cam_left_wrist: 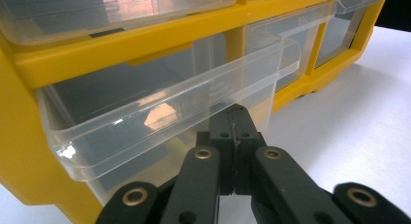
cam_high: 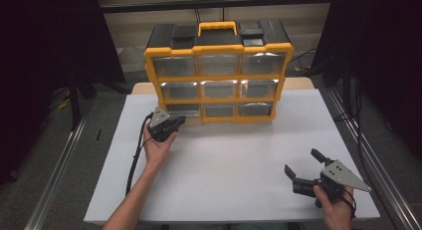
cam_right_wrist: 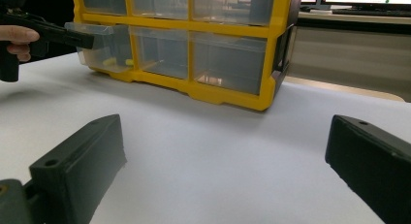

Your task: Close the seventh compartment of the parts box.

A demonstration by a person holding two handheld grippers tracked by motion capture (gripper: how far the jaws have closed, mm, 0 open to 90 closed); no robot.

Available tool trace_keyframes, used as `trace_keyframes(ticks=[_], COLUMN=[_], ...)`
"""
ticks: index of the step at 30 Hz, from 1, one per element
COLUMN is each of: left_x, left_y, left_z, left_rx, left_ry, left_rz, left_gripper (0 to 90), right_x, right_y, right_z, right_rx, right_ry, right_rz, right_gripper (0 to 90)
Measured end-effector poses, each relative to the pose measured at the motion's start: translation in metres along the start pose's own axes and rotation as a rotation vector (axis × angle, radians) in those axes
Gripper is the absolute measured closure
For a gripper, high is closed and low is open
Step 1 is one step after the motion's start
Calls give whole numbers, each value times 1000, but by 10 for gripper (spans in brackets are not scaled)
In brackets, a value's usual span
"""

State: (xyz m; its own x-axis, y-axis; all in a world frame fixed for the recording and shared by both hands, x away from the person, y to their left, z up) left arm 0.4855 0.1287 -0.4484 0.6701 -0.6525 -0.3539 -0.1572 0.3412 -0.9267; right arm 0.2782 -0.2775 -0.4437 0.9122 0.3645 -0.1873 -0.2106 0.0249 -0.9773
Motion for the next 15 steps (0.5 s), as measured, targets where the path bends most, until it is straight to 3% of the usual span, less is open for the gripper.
trace_keyframes(ticks=[15], left_x=[3], left_y=[-1], left_z=[2], left_rx=[-5], left_ry=[-7], left_rz=[7], left_gripper=[900], right_x=[0], right_y=[0], right_z=[0], right_rx=[1], right_ry=[-1], right_rz=[3], right_gripper=[5])
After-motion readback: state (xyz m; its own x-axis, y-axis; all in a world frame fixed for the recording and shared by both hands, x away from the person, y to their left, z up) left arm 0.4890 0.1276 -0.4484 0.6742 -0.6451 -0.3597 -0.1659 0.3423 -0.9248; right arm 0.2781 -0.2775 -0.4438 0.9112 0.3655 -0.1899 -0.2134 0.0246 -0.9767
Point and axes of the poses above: each handheld gripper's, and its own axes: x roughly forward along the jaws, y roughly out of its underside, z roughly to its left, the point moved 4 cm from there along x, roughly forward along the jaws, and after that the axes turned 6 degrees about x, right-handed, at the moved point
